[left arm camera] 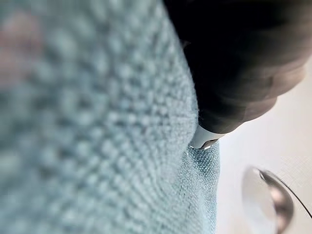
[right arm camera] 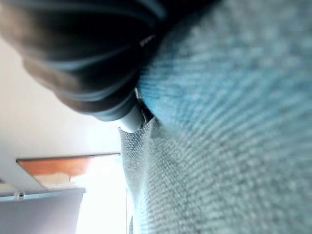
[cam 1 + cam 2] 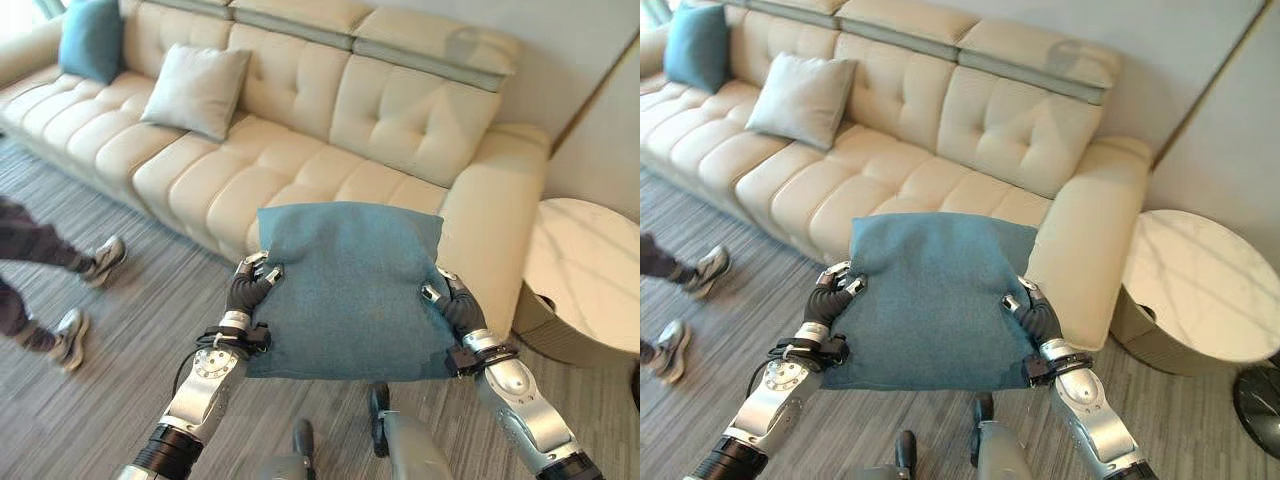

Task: Pick up all the scattered cushions and arrange them neatly on the sofa.

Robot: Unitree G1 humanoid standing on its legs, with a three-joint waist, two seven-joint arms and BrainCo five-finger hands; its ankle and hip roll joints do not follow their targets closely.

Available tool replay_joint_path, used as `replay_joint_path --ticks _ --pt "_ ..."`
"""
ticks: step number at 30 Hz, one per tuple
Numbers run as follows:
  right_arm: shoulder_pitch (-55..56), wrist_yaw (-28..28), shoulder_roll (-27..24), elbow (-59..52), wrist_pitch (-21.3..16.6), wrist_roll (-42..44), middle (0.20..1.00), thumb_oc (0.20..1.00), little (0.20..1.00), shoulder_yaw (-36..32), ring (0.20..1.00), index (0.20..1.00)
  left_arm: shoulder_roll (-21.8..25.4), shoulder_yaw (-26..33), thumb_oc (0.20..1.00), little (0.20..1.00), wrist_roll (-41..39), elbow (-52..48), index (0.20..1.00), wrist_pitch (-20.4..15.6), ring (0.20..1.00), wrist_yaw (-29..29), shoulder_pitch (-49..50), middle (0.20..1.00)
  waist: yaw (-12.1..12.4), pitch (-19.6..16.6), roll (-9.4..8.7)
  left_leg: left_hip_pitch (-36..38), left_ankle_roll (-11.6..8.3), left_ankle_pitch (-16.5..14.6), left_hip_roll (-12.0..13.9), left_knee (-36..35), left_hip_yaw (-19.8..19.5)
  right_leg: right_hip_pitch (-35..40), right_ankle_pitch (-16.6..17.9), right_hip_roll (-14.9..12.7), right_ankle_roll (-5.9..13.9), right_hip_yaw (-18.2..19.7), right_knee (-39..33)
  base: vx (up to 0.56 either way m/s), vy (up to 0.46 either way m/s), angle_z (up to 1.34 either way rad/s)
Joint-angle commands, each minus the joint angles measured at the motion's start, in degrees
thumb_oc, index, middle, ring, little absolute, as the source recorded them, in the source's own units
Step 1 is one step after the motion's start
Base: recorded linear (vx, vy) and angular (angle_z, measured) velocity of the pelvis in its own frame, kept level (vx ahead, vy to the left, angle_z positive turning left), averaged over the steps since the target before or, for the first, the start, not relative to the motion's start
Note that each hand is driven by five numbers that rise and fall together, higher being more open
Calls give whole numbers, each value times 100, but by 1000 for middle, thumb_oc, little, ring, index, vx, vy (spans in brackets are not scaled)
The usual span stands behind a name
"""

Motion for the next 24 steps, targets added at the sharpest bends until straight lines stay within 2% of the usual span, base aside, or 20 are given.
replay_joint_path --ticks 1,2,3,4,5,6,7,8,9,10,11,13,14,16,17,18,19,21,22,24 --pt "-642 665 204 -911 -749 388 200 200 200 533 200 200 -398 -539 200 200 238 -670 200 -467 200 -647 -466 200 -214 -163 209 1441 -34 -962 -372 -154 167 -5 673 625 16 -1033 -861 296 -36 9" --pt "-593 691 189 -893 -758 418 200 200 200 504 200 200 -415 -547 200 200 232 -666 200 -468 200 -677 -444 200 -273 -216 219 1531 -55 -973 -363 -153 141 58 622 661 -17 -1134 -987 487 -52 -11" --pt "-437 711 141 -941 -762 431 200 200 200 437 200 200 -474 -552 200 200 223 -681 200 -451 200 -737 -360 200 -354 -325 243 1665 -82 -996 -351 -113 93 161 571 739 -115 -1003 -1057 602 -64 10" --pt "-329 720 76 -943 -772 437 200 200 200 361 200 200 -563 -607 200 200 199 -682 200 -446 200 -743 -285 200 -445 -415 362 1663 -285 -706 -287 229 -38 325 613 832 -292 -694 -1012 590 -70 20" --pt "-329 700 24 -858 -796 415 200 200 200 335 200 200 -581 -623 200 200 183 -635 200 -464 200 -733 -321 200 -495 -420 434 1605 -533 -483 -198 538 32 420 617 887 -342 -640 -1015 641 -70 35" --pt "-371 698 -70 -907 -822 433 200 200 200 320 200 200 -515 -592 200 200 187 -698 200 -466 200 -770 -277 200 -533 -430 486 1270 -937 43 12 1516 331 669 519 880 -473 -583 -1011 463 -62 27" --pt "-362 690 -119 -872 -844 460 200 200 200 302 200 200 -488 -568 200 200 195 -681 200 -485 200 -748 -297 200 -548 -454 467 1115 -1023 285 91 1895 489 780 471 903 -539 -450 -1056 474 -71 13" --pt "-403 631 -155 -807 -834 416 200 200 200 310 200 200 -496 -553 200 200 186 -647 200 -484 200 -721 -296 200 -526 -476 404 926 -1030 370 201 2205 677 942 366 865 -575 -398 -1107 313 -66 -34" --pt "-437 611 -170 -790 -828 402 200 200 200 320 200 200 -498 -548 200 200 163 -643 200 -469 200 -726 -299 200 -488 -470 375 773 -893 215 354 2318 943 1067 319 869 -591 -309 -1162 344 -30 -46" --pt "-460 579 -208 -792 -827 349 200 200 200 327 200 200 -532 -542 200 200 145 -627 200 -463 200 -720 -319 200 -460 -466 348 674 -746 -5 519 2279 1176 1198 255 858 -582 -193 -1186 446 57 -63" --pt "-498 565 -242 -854 -810 244 200 200 200 309 200 200 -523 -525 200 200 173 -613 200 -422 200 -732 -316 200 -368 -493 245 470 -475 -460 630 1766 1329 1428 150 785 -499 34 -1264 358 69 -41" --pt "-497 565 -238 -856 -808 244 200 200 200 308 200 200 -519 -525 200 200 173 -614 200 -421 200 -732 -318 200 -359 -503 224 471 -466 -429 605 1732 1344 1413 163 765 -495 48 -1269 196 61 -69" --pt "-501 553 -243 -866 -803 157 200 200 200 301 200 200 -505 -518 200 200 169 -638 200 -407 200 -743 -316 200 -320 -462 174 144 -462 -455 757 1143 1280 1538 41 655 -454 231 -1248 279 118 -62" --pt "-462 513 -239 -875 -814 77 200 200 200 254 200 200 -468 -493 200 200 182 -670 200 -401 200 -730 -302 200 -221 -423 180 -156 -551 -59 893 511 1040 1701 -83 676 -474 431 -1223 283 106 -38" --pt "-457 510 -238 -877 -814 74 200 200 200 252 200 200 -468 -497 200 200 183 -672 200 -400 200 -729 -299 200 -215 -421 171 -120 -555 -35 883 459 1047 1709 -94 669 -475 436 -1218 301 117 -57" --pt "-390 481 -208 -845 -807 7 200 200 200 185 200 200 -468 -463 200 200 190 -668 200 -409 200 -676 -287 200 -113 -393 175 -359 -663 412 989 40 638 1904 -188 692 -479 681 -1219 337 153 -67" --pt "-376 477 -182 -824 -792 -8 200 200 200 159 200 200 -478 -436 200 200 201 -676 200 -418 200 -618 -280 200 -53 -365 189 -463 -722 536 958 -65 319 1980 -254 726 -477 877 -1177 436 218 -51" --pt "-404 468 -144 -762 -773 -4 200 200 200 149 200 200 -531 -423 200 200 172 -682 200 -469 200 -528 -279 200 14 -361 221 -625 -851 686 919 -150 -155 2075 -363 750 -472 1175 -1077 330 208 -95" --pt "-418 472 -139 -734 -773 -9 200 200 200 148 200 200 -552 -401 200 200 153 -703 200 -493 200 -494 -280 200 41 -380 234 -626 -860 660 906 -135 -216 2124 -406 719 -444 1294 -1022 446 347 -149" --pt "-347 546 -128 -727 -759 -49 200 200 200 105 200 200 -563 -402 200 200 129 -733 200 -476 200 -575 -240 200 43 -462 275 -489 -833 535 934 -90 -73 2215 -486 616 -385 1430 -968 339 288 -101"
